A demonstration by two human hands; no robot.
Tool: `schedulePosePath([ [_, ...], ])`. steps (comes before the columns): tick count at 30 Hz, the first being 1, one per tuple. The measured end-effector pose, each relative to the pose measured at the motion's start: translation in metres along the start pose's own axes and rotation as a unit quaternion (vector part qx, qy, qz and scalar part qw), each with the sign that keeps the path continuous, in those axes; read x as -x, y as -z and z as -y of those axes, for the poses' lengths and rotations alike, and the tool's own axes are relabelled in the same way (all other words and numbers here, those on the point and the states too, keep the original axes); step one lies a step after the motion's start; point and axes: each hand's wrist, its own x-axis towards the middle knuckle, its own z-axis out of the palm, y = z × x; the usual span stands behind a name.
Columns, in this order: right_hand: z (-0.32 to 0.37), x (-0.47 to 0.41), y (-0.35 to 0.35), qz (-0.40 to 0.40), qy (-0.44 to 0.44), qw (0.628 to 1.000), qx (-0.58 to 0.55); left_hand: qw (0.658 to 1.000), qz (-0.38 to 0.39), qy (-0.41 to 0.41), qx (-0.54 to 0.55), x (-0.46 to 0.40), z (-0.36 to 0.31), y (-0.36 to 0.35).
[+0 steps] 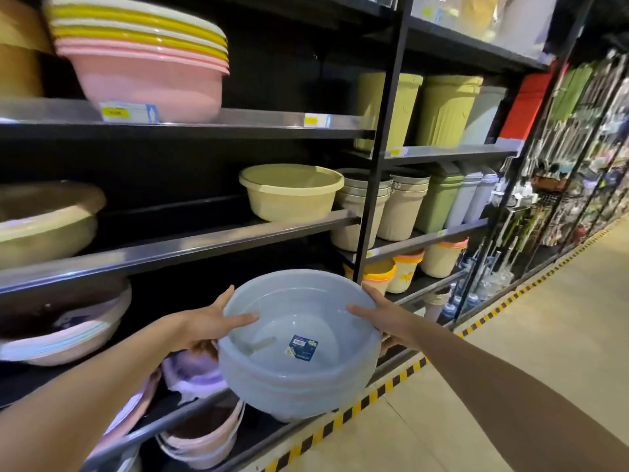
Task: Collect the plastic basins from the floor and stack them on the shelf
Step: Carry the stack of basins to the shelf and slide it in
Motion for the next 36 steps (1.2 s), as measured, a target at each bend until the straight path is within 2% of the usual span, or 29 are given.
schedulePosePath([
  [10,-0.005,-0.137,0.074,0.052,-0.007,0.998,0.018,0.998,-0.044,0.048,-0.015,-0.121,-0.047,-0.014],
  [17,-0.010,-0.215,0.118,0.105,0.011,0.994,0.025,0.994,-0.078,0.080,0.014,-0.161,-0.075,-0.041],
  [23,-0.011,-0.278,0.138,0.167,0.058,0.984,0.031,0.983,-0.152,0.083,0.067,-0.181,-0.100,-0.074],
  [30,-0.018,-0.351,0.153,0.215,0.115,0.970,0.005,0.945,-0.277,0.116,0.132,-0.223,-0.110,-0.112],
  [36,-0.025,-0.401,0.141,0.205,0.133,0.970,-0.003,0.935,-0.304,0.103,0.153,-0.263,-0.093,-0.098],
])
